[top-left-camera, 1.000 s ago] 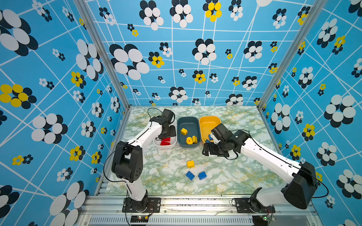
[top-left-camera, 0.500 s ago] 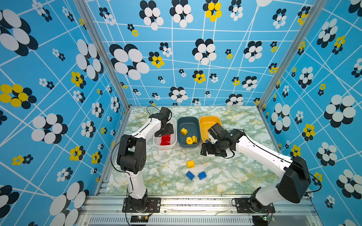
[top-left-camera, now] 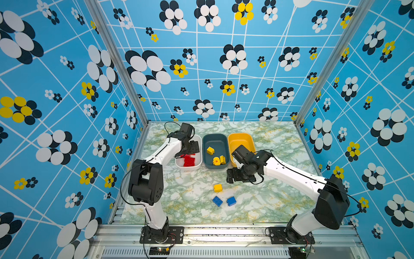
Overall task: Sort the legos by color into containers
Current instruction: 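Lower the right gripper toward a blue brick while the left lifts away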
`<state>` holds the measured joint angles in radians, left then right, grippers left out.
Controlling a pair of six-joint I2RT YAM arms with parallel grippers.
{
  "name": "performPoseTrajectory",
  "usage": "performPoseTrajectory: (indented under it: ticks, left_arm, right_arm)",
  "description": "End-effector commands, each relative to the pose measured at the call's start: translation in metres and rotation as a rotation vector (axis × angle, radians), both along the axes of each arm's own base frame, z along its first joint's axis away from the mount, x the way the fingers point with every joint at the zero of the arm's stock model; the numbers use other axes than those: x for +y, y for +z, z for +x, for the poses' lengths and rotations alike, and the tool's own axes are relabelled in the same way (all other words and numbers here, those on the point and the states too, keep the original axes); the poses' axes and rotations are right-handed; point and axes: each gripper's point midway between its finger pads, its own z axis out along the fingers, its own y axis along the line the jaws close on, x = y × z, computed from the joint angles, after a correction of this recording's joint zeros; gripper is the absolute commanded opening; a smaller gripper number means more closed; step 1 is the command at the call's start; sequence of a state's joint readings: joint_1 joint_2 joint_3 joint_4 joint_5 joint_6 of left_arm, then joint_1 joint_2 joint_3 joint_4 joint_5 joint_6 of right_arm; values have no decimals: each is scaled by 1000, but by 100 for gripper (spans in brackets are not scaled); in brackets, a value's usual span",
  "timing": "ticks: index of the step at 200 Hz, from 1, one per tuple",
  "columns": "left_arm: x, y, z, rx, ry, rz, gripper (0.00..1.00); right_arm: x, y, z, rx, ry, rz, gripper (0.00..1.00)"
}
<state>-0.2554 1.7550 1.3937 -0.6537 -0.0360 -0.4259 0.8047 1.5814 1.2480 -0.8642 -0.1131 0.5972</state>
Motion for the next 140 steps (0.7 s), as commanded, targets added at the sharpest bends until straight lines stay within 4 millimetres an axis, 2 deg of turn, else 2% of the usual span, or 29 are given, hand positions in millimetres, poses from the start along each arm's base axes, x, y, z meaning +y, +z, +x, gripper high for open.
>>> performPoseTrajectory:
  ticks: [1,28,76,108,140]
  left_arm:
    - [-2,22,-6,-52,-5,-52,96]
    - [-6,33,-18,-74,-21,-93,97]
    - [-7,39,-43,-82,-29,-142,99]
    - [-6,40,-54,-85,-27,-156,99]
    - [-6,40,-62,-84,-20,-173,100]
  right_arm:
    - [3,-19,-9,-12,80,-80,94]
    - [11,-34,-19,-22,147,-126,90]
    - [15,-60,-46,-12,218,-183,84]
    - [11,-73,-61,3,219,-209,82]
    - [7,-83,-64,7,218,-225,78]
